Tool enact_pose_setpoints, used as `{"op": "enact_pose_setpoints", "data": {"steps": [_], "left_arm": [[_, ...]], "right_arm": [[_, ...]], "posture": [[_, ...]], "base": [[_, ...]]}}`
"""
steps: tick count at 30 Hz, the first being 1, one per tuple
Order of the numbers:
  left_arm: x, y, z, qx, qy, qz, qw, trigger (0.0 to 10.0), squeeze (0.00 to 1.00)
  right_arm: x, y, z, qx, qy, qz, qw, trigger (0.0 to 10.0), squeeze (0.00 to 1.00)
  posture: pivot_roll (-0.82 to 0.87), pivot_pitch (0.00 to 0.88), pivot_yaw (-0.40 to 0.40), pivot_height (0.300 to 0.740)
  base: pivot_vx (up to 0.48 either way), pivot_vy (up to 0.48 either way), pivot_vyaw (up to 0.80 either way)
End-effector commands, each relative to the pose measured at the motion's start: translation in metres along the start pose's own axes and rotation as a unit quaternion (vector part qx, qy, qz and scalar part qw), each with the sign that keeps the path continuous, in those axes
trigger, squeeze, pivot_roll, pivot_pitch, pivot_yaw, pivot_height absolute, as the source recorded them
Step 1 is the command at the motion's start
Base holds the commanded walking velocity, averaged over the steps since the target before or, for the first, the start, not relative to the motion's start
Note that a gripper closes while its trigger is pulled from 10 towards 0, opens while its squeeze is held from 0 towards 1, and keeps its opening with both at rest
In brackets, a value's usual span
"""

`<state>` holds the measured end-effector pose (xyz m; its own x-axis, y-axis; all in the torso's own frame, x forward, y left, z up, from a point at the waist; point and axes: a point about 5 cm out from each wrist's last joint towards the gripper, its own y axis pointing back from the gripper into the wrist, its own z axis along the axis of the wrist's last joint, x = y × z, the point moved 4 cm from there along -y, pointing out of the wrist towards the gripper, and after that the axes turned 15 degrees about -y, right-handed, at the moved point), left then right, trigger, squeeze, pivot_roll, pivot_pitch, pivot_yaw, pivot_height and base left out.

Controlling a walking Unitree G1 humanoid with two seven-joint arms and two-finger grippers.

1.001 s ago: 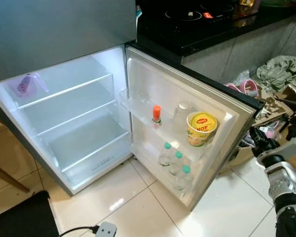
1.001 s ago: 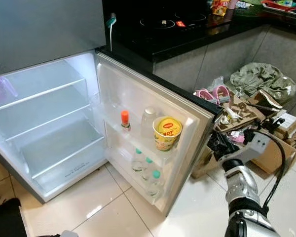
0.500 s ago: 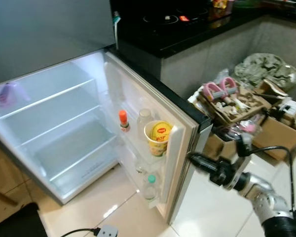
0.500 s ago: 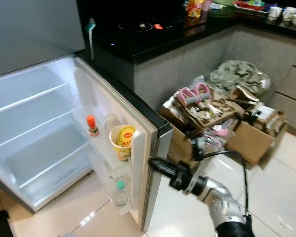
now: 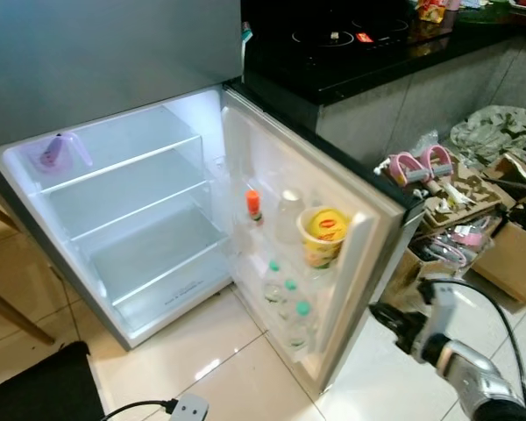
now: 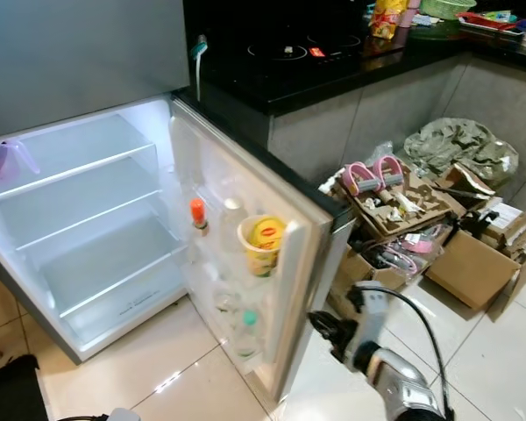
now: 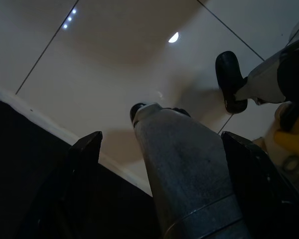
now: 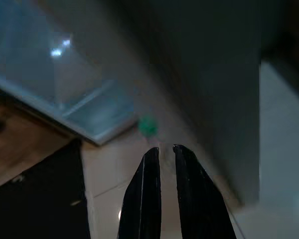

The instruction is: Restocking fridge

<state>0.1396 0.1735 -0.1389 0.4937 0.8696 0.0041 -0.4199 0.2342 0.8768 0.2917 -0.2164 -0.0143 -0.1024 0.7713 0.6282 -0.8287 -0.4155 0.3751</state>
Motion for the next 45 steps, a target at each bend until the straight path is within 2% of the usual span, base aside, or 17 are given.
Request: {"op": "enact_pose_setpoints", "data": {"steps": [1, 4, 7, 9, 11, 13, 14, 15, 17, 19, 22, 24, 26, 27, 30, 38, 45], "left_arm": [[-0.017, 0.002, -0.020, 0.035, 0.007, -0.026, 0.999, 10.0, 0.00], [-0.018, 0.002, -0.021, 0.036, 0.006, -0.027, 0.999, 10.0, 0.00], [-0.018, 0.002, -0.021, 0.036, 0.004, -0.028, 0.999, 10.0, 0.00], [-0.017, 0.002, -0.021, 0.036, 0.003, -0.028, 0.999, 10.0, 0.00], [-0.017, 0.002, -0.020, 0.036, 0.003, -0.028, 0.999, 10.0, 0.00], [-0.017, 0.002, -0.020, 0.036, 0.003, -0.028, 0.999, 10.0, 0.00], [-0.017, 0.001, -0.019, 0.034, 0.004, -0.028, 0.999, 10.0, 0.00], [-0.017, 0.001, -0.019, 0.032, 0.005, -0.027, 0.999, 10.0, 0.00], [-0.017, 0.001, -0.018, 0.031, 0.006, -0.027, 0.999, 10.0, 0.00], [-0.017, 0.001, -0.018, 0.029, 0.007, -0.026, 0.999, 10.0, 0.00], [-0.016, 0.001, -0.017, 0.028, 0.008, -0.025, 0.999, 10.0, 0.00], [-0.016, 0.001, -0.017, 0.027, 0.011, -0.023, 0.999, 10.0, 0.00], [-0.015, 0.001, -0.017, 0.027, 0.013, -0.020, 0.999, 10.0, 0.00], [-0.015, 0.001, -0.017, 0.027, 0.013, -0.020, 0.999, 10.0, 0.00], [-0.012, 0.002, -0.017, 0.029, 0.008, -0.018, 0.999, 10.0, 0.00], [-0.010, 0.002, -0.016, 0.029, 0.005, -0.018, 0.999, 10.0, 0.00], [-0.013, 0.001, -0.016, 0.029, 0.006, -0.022, 0.999, 10.0, 0.00]], "right_arm": [[-0.004, 0.003, -0.011, 0.011, -0.021, -0.006, 1.000, 10.0, 0.00], [-0.010, 0.015, -0.037, 0.059, -0.033, 0.006, 0.998, 10.0, 0.00], [-0.021, 0.031, -0.069, 0.148, -0.023, -0.010, 0.989, 10.0, 0.00], [-0.038, 0.046, -0.090, 0.222, 0.019, -0.065, 0.973, 10.0, 0.00], [-0.055, 0.058, -0.095, 0.248, 0.056, -0.130, 0.958, 10.0, 0.00], [-0.055, 0.058, -0.095, 0.248, 0.056, -0.130, 0.958, 10.0, 0.00], [-0.071, 0.066, -0.089, 0.233, 0.072, -0.198, 0.949, 10.0, 0.00], [-0.078, 0.069, -0.083, 0.219, 0.082, -0.229, 0.945, 10.0, 0.00], [-0.082, 0.071, -0.080, 0.209, 0.087, -0.247, 0.942, 10.0, 0.00], [-0.087, 0.073, -0.075, 0.179, 0.071, -0.276, 0.942, 10.0, 0.00], [-0.088, 0.074, -0.076, 0.164, 0.062, -0.284, 0.943, 10.0, 0.00], [-0.083, 0.071, -0.082, 0.173, 0.066, -0.265, 0.946, 10.0, 0.00], [-0.074, 0.067, -0.096, 0.199, 0.072, -0.232, 0.950, 10.0, 0.00], [-0.074, 0.067, -0.096, 0.199, 0.072, -0.232, 0.950, 10.0, 0.00], [-0.066, 0.067, -0.119, 0.227, 0.069, -0.218, 0.947, 10.0, 0.00], [-0.072, 0.081, -0.138, 0.243, 0.065, -0.256, 0.933, 10.0, 0.00], [-0.073, 0.086, -0.145, 0.246, 0.056, -0.259, 0.932, 10.0, 0.00]], "posture": [[-0.06, 0.065, -0.038, 0.740], [-0.07, 0.065, -0.035, 0.740], [-0.07, 0.067, -0.034, 0.740], [-0.07, 0.067, -0.034, 0.740], [-0.07, 0.066, -0.034, 0.740], [-0.07, 0.066, -0.034, 0.740], [-0.07, 0.065, -0.035, 0.740], [-0.07, 0.065, -0.035, 0.740], [-0.07, 0.065, -0.035, 0.740], [-0.07, 0.063, -0.035, 0.740], [-0.07, 0.059, -0.035, 0.740], [-0.07, 0.057, -0.035, 0.740], [-0.06, 0.055, -0.038, 0.740], [-0.06, 0.055, -0.038, 0.740], [-0.06, 0.051, -0.035, 0.740], [-0.06, 0.052, -0.034, 0.740], [-0.07, 0.055, -0.034, 0.740]], "base": [[0.000, 0.000, 0.00], [0.000, 0.000, 0.00], [0.000, 0.000, 0.00], [0.000, 0.000, 0.00], [0.000, 0.000, 0.00], [0.000, 0.000, 0.00], [0.000, 0.000, 0.00], [0.000, 0.000, 0.00], [0.000, 0.000, 0.00], [0.000, 0.000, 0.00], [0.000, 0.000, 0.00], [0.000, 0.000, 0.43], [0.000, 0.000, 0.61], [0.000, 0.000, 0.79], [0.000, 0.000, 0.78], [0.000, 0.000, 0.75], [0.000, 0.000, 0.65]]}}
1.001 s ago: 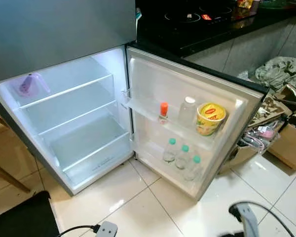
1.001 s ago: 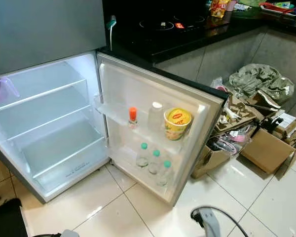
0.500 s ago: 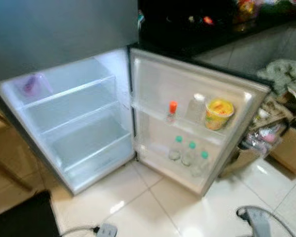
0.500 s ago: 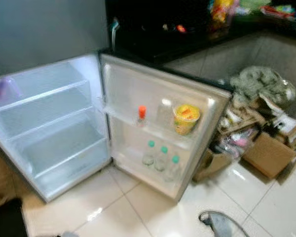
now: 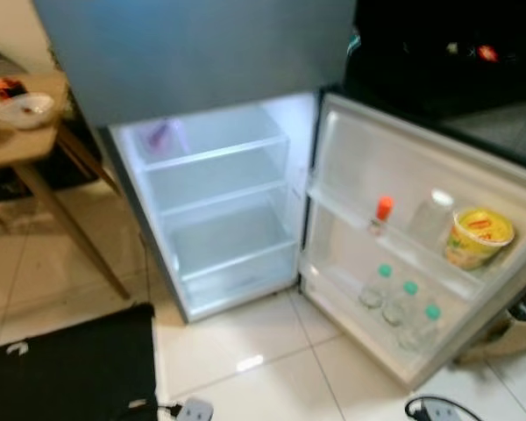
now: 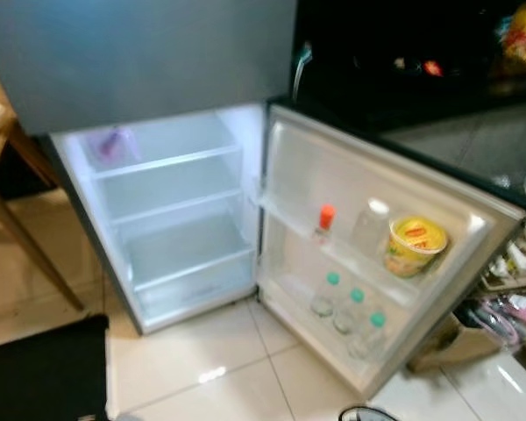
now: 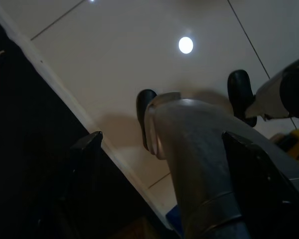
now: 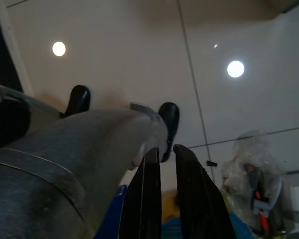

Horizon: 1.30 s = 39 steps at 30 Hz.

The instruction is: Restocking fridge

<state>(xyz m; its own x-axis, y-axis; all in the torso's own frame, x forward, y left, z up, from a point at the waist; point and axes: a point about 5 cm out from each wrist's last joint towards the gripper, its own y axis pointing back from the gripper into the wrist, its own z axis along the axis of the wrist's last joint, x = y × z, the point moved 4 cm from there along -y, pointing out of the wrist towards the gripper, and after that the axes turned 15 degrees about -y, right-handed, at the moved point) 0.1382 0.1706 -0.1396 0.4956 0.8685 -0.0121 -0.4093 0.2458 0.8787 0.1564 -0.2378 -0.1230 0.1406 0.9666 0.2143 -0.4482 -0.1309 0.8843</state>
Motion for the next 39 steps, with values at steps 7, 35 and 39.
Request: {"op": "enact_pose_setpoints", "data": {"steps": [7, 35, 39], "left_arm": [[-0.011, 0.001, -0.015, 0.025, 0.005, -0.020, 0.999, 10.0, 0.00], [-0.013, 0.001, -0.016, 0.026, 0.007, -0.028, 0.999, 10.0, 0.00], [-0.011, 0.001, -0.014, 0.021, 0.022, -0.022, 0.999, 10.0, 0.00]], "right_arm": [[-0.011, 0.003, -0.014, 0.011, -0.008, -0.041, 0.999, 10.0, 0.00], [-0.016, 0.004, -0.001, -0.024, -0.018, -0.059, 0.998, 10.0, 0.00], [-0.031, 0.012, 0.046, -0.128, -0.048, -0.094, 0.986, 10.0, 0.00]], "posture": [[-0.07, 0.056, -0.035, 0.740], [-0.07, 0.061, -0.030, 0.740], [-0.07, 0.062, -0.029, 0.740]], "base": [[0.000, 0.000, 0.07], [0.000, -0.458, 0.00], [0.000, 0.000, 0.00]]}}
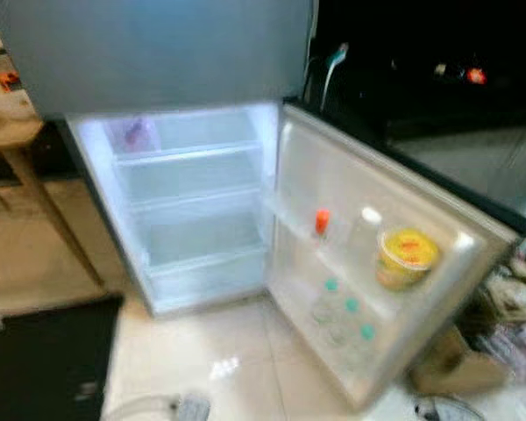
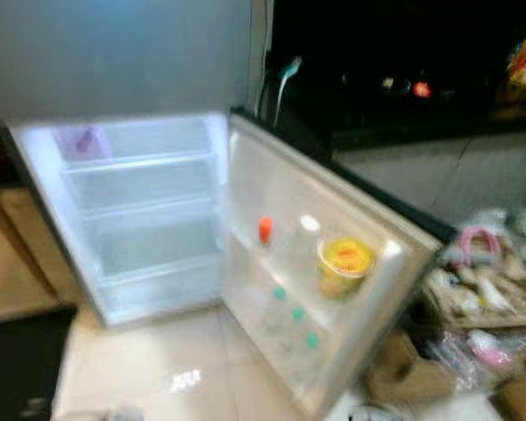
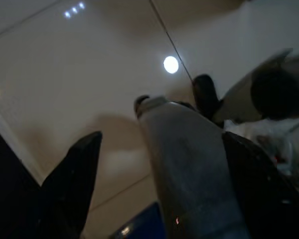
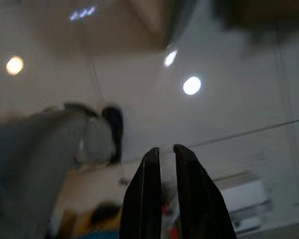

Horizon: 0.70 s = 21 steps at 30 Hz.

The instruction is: Restocking fridge

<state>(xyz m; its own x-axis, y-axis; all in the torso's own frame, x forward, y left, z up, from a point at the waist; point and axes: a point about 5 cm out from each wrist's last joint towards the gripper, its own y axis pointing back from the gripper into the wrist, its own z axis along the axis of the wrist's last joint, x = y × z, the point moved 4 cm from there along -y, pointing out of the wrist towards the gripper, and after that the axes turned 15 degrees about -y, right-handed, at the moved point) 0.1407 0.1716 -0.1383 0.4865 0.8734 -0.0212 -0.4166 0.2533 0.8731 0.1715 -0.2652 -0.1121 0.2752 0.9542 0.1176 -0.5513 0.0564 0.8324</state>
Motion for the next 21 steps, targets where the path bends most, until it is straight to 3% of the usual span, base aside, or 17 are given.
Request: {"op": "enact_pose_setpoints", "data": {"steps": [1, 3, 6, 11, 12, 14, 15, 16, 18, 19, 21], "left_arm": [[-0.013, 0.001, -0.017, 0.027, 0.016, -0.020, 0.999, 10.0, 0.00], [-0.013, 0.001, -0.017, 0.027, 0.014, -0.019, 0.999, 10.0, 0.00], [-0.013, 0.001, -0.017, 0.027, 0.015, -0.020, 0.999, 10.0, 0.00], [-0.014, 0.002, -0.018, 0.027, 0.016, -0.022, 0.999, 10.0, 0.00], [-0.014, 0.002, -0.018, 0.027, 0.017, -0.023, 0.999, 10.0, 0.00], [-0.015, 0.002, -0.018, 0.027, 0.018, -0.025, 0.999, 10.0, 0.00], [-0.015, 0.002, -0.018, 0.027, 0.018, -0.025, 0.999, 10.0, 0.00], [-0.015, 0.002, -0.019, 0.027, 0.018, -0.026, 0.999, 10.0, 0.00], [-0.015, 0.002, -0.019, 0.027, 0.018, -0.025, 0.999, 10.0, 0.00], [-0.015, 0.002, -0.019, 0.027, 0.018, -0.025, 0.999, 10.0, 0.00], [-0.015, 0.002, -0.019, 0.028, 0.018, -0.025, 0.999, 10.0, 0.00]], "right_arm": [[-0.008, 0.001, 0.023, -0.048, -0.015, -0.018, 0.999, 10.0, 0.00], [-0.019, 0.004, 0.047, -0.095, -0.038, -0.047, 0.994, 10.0, 0.00], [-0.045, 0.015, 0.092, -0.178, -0.100, -0.095, 0.974, 10.0, 0.00], [-0.058, 0.031, 0.142, -0.274, -0.188, -0.080, 0.940, 10.0, 0.00], [-0.058, 0.034, 0.152, -0.292, -0.201, -0.068, 0.933, 10.0, 0.00], [-0.057, 0.044, 0.179, -0.342, -0.252, -0.029, 0.905, 10.0, 0.00], [-0.057, 0.044, 0.179, -0.342, -0.252, -0.029, 0.905, 10.0, 0.00], [-0.055, 0.048, 0.191, -0.363, -0.276, -0.003, 0.890, 10.0, 0.00], [-0.043, 0.056, 0.217, -0.395, -0.305, 0.072, 0.864, 10.0, 0.00], [-0.043, 0.056, 0.217, -0.395, -0.305, 0.072, 0.864, 10.0, 0.00], [-0.018, 0.065, 0.242, -0.415, -0.294, 0.169, 0.844, 10.0, 0.00]], "posture": [[-0.07, 0.062, -0.029, 0.740], [-0.07, 0.062, -0.029, 0.740], [-0.07, 0.063, -0.028, 0.740], [-0.07, 0.068, -0.028, 0.740], [-0.07, 0.068, -0.028, 0.740], [-0.07, 0.068, -0.030, 0.740], [-0.07, 0.068, -0.030, 0.740], [-0.07, 0.066, -0.032, 0.740], [-0.07, 0.063, -0.033, 0.740], [-0.07, 0.063, -0.033, 0.740], [-0.07, 0.060, -0.034, 0.740]], "base": [[0.000, 0.000, 0.00], [0.000, 0.000, 0.00], [0.000, 0.000, 0.00], [0.000, 0.000, 0.00], [0.000, 0.000, 0.00], [0.000, 0.000, 0.00], [0.000, 0.000, 0.00], [0.000, 0.000, 0.00], [0.000, 0.000, 0.00], [0.000, 0.000, 0.00], [0.000, 0.000, 0.00]]}}
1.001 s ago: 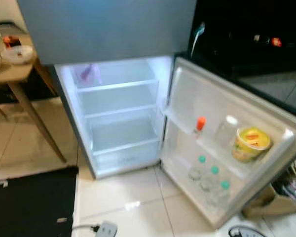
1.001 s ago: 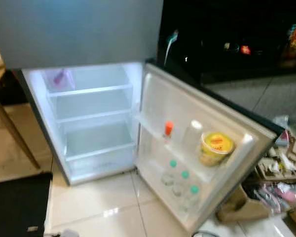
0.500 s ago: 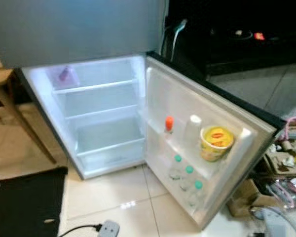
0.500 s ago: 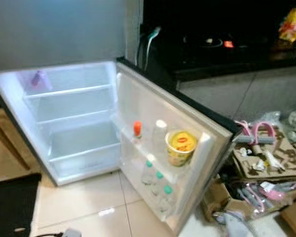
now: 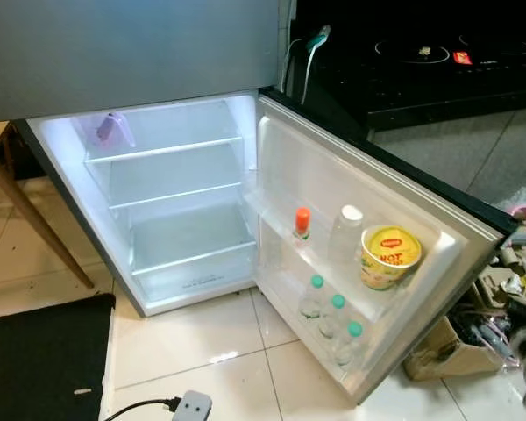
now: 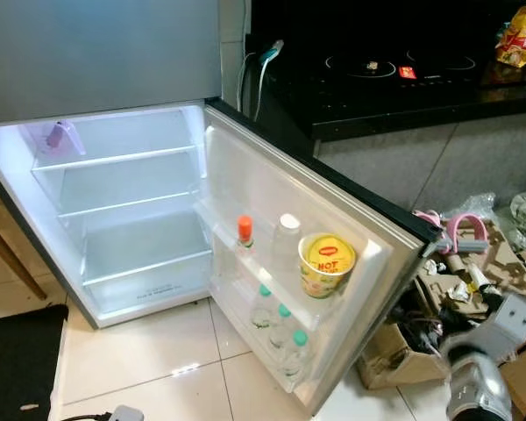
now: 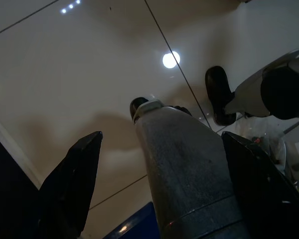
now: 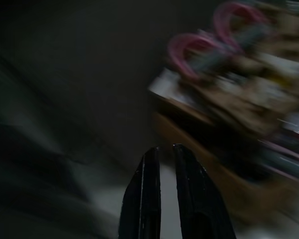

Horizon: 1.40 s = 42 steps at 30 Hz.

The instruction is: Restocking fridge

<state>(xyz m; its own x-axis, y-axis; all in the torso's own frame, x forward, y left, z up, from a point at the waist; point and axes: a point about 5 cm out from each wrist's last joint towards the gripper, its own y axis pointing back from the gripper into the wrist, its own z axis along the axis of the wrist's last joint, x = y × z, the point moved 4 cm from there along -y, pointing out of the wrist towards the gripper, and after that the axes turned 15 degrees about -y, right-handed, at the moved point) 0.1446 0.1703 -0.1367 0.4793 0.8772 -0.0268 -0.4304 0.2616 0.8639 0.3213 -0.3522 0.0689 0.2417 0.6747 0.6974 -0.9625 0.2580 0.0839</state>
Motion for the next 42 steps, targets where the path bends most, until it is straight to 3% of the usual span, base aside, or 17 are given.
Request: {"op": "enact_pose_setpoints", "data": {"steps": [1, 8, 10, 14, 15, 16, 17, 19, 24, 26, 27, 28, 29, 31, 34, 36, 42], "left_arm": [[-0.015, 0.003, -0.024, 0.038, 0.013, -0.024, 0.999, 10.0, 0.00], [-0.015, 0.003, -0.025, 0.040, 0.011, -0.024, 0.999, 10.0, 0.00], [-0.015, 0.003, -0.025, 0.040, 0.010, -0.025, 0.999, 10.0, 0.00], [-0.015, 0.003, -0.025, 0.040, 0.010, -0.025, 0.999, 10.0, 0.00], [-0.015, 0.004, -0.025, 0.040, 0.010, -0.025, 0.999, 10.0, 0.00], [-0.015, 0.004, -0.026, 0.042, 0.010, -0.026, 0.999, 10.0, 0.00], [-0.015, 0.004, -0.026, 0.042, 0.010, -0.026, 0.999, 10.0, 0.00], [-0.015, 0.004, -0.027, 0.042, 0.011, -0.026, 0.999, 10.0, 0.00], [-0.015, 0.004, -0.027, 0.042, 0.012, -0.027, 0.999, 10.0, 0.00], [-0.016, 0.004, -0.027, 0.042, 0.012, -0.028, 0.999, 10.0, 0.00], [-0.016, 0.004, -0.027, 0.042, 0.012, -0.029, 0.999, 10.0, 0.00], [-0.017, 0.004, -0.027, 0.042, 0.012, -0.029, 0.999, 10.0, 0.00], [-0.017, 0.004, -0.027, 0.042, 0.012, -0.029, 0.999, 10.0, 0.00], [-0.018, 0.003, -0.026, 0.041, 0.013, -0.030, 0.999, 10.0, 0.00], [-0.018, 0.003, -0.026, 0.041, 0.013, -0.030, 0.999, 10.0, 0.00], [-0.019, 0.003, -0.026, 0.040, 0.015, -0.029, 0.999, 10.0, 0.00], [-0.021, 0.003, -0.027, 0.043, 0.017, -0.030, 0.998, 10.0, 0.00]], "right_arm": [[0.017, -0.004, 0.000, 0.007, -0.025, 0.058, 0.998, 10.0, 0.00], [0.059, -0.010, -0.007, 0.037, -0.046, 0.179, 0.982, 10.0, 0.00], [0.077, -0.004, -0.025, 0.093, -0.031, 0.252, 0.963, 10.0, 0.00], [0.085, 0.003, -0.036, 0.129, -0.023, 0.289, 0.948, 10.0, 0.00], [0.090, 0.010, -0.046, 0.159, -0.019, 0.318, 0.935, 10.0, 0.00], [0.103, 0.037, -0.070, 0.253, -0.017, 0.399, 0.881, 10.0, 0.00], [0.103, 0.037, -0.070, 0.253, -0.017, 0.399, 0.881, 10.0, 0.00], [0.114, 0.060, -0.085, 0.312, -0.030, 0.450, 0.836, 10.0, 0.00], [0.133, 0.088, -0.097, 0.364, -0.060, 0.503, 0.781, 10.0, 0.00], [0.131, 0.089, -0.103, 0.369, -0.058, 0.498, 0.783, 10.0, 0.00], [0.123, 0.082, -0.107, 0.357, -0.048, 0.478, 0.801, 10.0, 0.00], [0.106, 0.066, -0.113, 0.337, -0.018, 0.424, 0.841, 10.0, 0.00], [0.106, 0.066, -0.113, 0.337, -0.018, 0.424, 0.841, 10.0, 0.00], [0.057, 0.048, -0.128, 0.325, 0.047, 0.255, 0.909, 10.0, 0.00], [0.049, 0.049, -0.129, 0.326, 0.056, 0.232, 0.915, 10.0, 0.00], [0.025, 0.059, -0.137, 0.340, 0.076, 0.179, 0.920, 10.0, 0.00], [-0.028, 0.097, -0.163, 0.404, 0.133, 0.067, 0.903, 10.0, 0.00]], "posture": [[-0.07, 0.059, -0.034, 0.740], [-0.07, 0.058, -0.033, 0.740], [-0.07, 0.062, -0.032, 0.740], [-0.07, 0.063, -0.032, 0.740], [-0.07, 0.063, -0.032, 0.740], [-0.07, 0.064, -0.031, 0.740], [-0.07, 0.064, -0.031, 0.740], [-0.07, 0.067, -0.031, 0.740], [-0.08, 0.068, -0.030, 0.740], [-0.08, 0.065, -0.031, 0.740], [-0.08, 0.066, -0.031, 0.740], [-0.08, 0.066, -0.032, 0.740], [-0.08, 0.066, -0.032, 0.740], [-0.08, 0.067, -0.037, 0.740], [-0.07, 0.067, -0.037, 0.740], [-0.07, 0.067, -0.039, 0.740], [-0.07, 0.067, -0.037, 0.740]], "base": [[0.000, 0.000, 0.00], [0.000, 0.000, 0.00], [0.000, 0.000, 0.00], [0.000, 0.000, 0.00], [0.000, 0.000, 0.00], [0.000, 0.000, 0.00], [0.000, 0.000, 0.00], [0.000, 0.000, 0.00], [0.000, 0.000, 0.00], [0.000, 0.000, 0.00], [0.000, 0.000, 0.00], [0.000, 0.000, 0.00], [0.000, 0.000, 0.00], [0.000, 0.000, 0.00], [0.000, 0.000, 0.00], [0.000, 0.000, 0.00], [0.000, 0.000, 0.35]]}}
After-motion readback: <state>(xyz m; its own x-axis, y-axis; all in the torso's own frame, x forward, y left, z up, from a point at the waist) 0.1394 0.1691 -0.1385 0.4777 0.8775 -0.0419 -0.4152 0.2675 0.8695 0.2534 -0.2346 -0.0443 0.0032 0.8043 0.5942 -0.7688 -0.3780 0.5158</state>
